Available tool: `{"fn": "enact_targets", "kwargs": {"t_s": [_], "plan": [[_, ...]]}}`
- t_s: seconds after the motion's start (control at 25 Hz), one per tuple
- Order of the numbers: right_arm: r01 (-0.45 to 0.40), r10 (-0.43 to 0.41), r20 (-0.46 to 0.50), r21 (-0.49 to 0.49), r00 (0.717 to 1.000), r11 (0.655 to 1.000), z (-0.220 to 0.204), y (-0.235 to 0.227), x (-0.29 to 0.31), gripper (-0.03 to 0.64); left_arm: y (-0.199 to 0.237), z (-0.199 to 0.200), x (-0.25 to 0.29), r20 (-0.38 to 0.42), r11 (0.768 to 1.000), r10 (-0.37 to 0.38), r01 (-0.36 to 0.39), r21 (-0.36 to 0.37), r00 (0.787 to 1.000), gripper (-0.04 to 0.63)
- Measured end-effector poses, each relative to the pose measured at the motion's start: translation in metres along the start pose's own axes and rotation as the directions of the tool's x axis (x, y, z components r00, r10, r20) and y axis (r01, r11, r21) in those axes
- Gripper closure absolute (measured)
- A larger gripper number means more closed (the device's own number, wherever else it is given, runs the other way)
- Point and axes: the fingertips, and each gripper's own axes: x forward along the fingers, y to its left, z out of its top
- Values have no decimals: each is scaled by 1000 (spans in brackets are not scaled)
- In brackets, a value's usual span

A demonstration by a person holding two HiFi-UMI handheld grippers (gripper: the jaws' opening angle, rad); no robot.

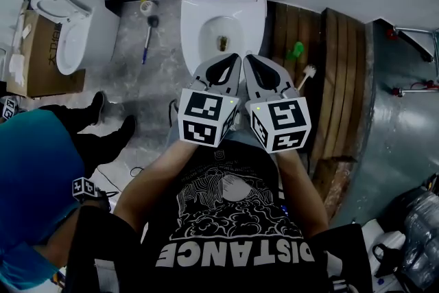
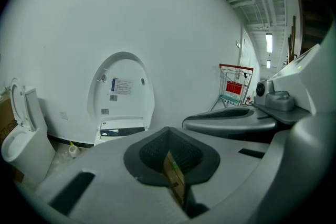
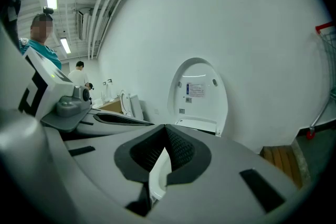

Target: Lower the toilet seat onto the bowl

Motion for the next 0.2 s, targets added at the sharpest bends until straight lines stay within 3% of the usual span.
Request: {"fn": "enact_targets", "kwargs": {"t_s": [0.2], "plan": [[3,-3,-4,-4,1000,1000,-5,5,3,600,6,-2,-3,5,1000,4,-4,-5,1000,584]]}}
